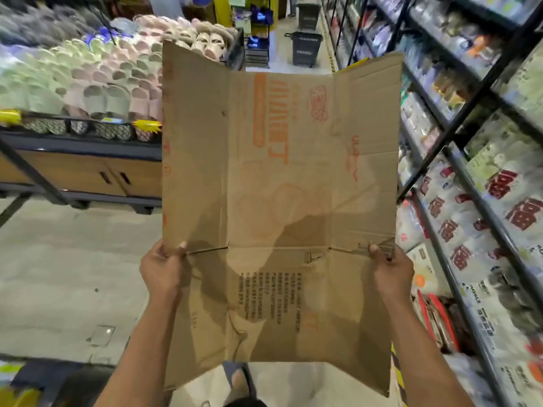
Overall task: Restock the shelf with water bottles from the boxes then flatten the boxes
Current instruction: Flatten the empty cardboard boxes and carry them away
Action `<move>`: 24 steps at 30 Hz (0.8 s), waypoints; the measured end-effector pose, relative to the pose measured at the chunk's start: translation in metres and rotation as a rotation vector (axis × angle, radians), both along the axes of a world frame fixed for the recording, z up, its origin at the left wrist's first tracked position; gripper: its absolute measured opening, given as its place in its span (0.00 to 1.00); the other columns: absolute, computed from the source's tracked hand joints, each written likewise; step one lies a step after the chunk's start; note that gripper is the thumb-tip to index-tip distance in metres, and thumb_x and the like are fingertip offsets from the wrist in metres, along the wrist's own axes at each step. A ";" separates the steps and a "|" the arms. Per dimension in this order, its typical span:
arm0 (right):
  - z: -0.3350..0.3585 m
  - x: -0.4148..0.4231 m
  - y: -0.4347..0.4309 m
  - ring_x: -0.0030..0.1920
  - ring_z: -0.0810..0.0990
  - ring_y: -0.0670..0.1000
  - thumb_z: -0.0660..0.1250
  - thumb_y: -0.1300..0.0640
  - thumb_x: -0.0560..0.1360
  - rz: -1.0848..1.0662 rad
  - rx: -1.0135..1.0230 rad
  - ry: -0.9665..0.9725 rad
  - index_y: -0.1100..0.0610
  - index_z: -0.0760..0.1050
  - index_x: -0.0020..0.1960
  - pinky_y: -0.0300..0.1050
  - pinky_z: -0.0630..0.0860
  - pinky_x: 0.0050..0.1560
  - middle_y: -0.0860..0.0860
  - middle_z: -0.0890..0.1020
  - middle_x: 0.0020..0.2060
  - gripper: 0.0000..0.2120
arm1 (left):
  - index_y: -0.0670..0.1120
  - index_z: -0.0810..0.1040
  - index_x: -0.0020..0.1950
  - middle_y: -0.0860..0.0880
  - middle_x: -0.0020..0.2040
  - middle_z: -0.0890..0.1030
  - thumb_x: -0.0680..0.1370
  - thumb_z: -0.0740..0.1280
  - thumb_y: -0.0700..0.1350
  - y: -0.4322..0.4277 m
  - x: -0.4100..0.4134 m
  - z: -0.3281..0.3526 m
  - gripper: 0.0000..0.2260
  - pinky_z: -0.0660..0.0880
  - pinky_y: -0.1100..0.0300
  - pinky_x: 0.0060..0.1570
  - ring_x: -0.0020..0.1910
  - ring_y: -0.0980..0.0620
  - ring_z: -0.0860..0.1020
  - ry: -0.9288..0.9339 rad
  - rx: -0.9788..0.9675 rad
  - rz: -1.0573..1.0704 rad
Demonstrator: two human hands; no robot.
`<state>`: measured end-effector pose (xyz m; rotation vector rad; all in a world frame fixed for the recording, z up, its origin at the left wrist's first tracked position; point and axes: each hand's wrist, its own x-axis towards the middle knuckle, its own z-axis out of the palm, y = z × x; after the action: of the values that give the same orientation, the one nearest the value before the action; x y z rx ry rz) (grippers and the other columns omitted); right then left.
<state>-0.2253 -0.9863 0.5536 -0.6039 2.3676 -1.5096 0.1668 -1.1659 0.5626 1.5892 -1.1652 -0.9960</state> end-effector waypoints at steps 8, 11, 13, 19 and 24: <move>0.008 -0.013 -0.162 0.47 0.79 0.53 0.71 0.55 0.81 -0.081 0.038 0.027 0.60 0.82 0.54 0.47 0.71 0.48 0.53 0.83 0.43 0.08 | 0.52 0.85 0.52 0.49 0.45 0.86 0.76 0.76 0.47 -0.195 -0.036 0.012 0.06 0.83 0.46 0.48 0.47 0.44 0.85 0.011 0.025 -0.077; 0.001 -0.032 -0.213 0.48 0.80 0.55 0.71 0.55 0.80 -0.119 0.035 0.018 0.57 0.82 0.54 0.49 0.73 0.49 0.51 0.83 0.42 0.07 | 0.48 0.85 0.55 0.48 0.45 0.85 0.77 0.75 0.46 -0.255 -0.062 0.008 0.08 0.82 0.47 0.50 0.48 0.44 0.84 -0.002 0.046 -0.104; -0.008 -0.051 -0.251 0.48 0.80 0.55 0.71 0.54 0.80 -0.139 0.052 -0.008 0.58 0.82 0.54 0.49 0.73 0.49 0.52 0.83 0.42 0.07 | 0.49 0.86 0.54 0.50 0.44 0.86 0.76 0.75 0.48 -0.298 -0.080 0.002 0.07 0.82 0.46 0.51 0.48 0.45 0.84 -0.011 0.056 -0.109; -0.029 -0.125 -0.380 0.51 0.83 0.57 0.71 0.54 0.80 -0.101 0.070 -0.028 0.58 0.83 0.55 0.52 0.77 0.52 0.54 0.86 0.46 0.08 | 0.47 0.84 0.57 0.47 0.51 0.86 0.77 0.75 0.46 -0.415 -0.149 -0.007 0.10 0.79 0.49 0.55 0.54 0.43 0.83 -0.052 0.056 -0.079; -0.037 -0.171 -0.469 0.52 0.85 0.58 0.72 0.52 0.80 -0.087 0.110 -0.073 0.54 0.82 0.54 0.56 0.80 0.55 0.54 0.87 0.48 0.06 | 0.50 0.83 0.51 0.49 0.46 0.85 0.77 0.75 0.45 -0.505 -0.188 -0.011 0.04 0.76 0.53 0.48 0.47 0.48 0.82 -0.084 0.091 -0.105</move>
<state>-0.3961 -1.4549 0.5166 -0.4185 2.4303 -1.3998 -0.0214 -1.6706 0.5518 1.6692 -1.2873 -1.0721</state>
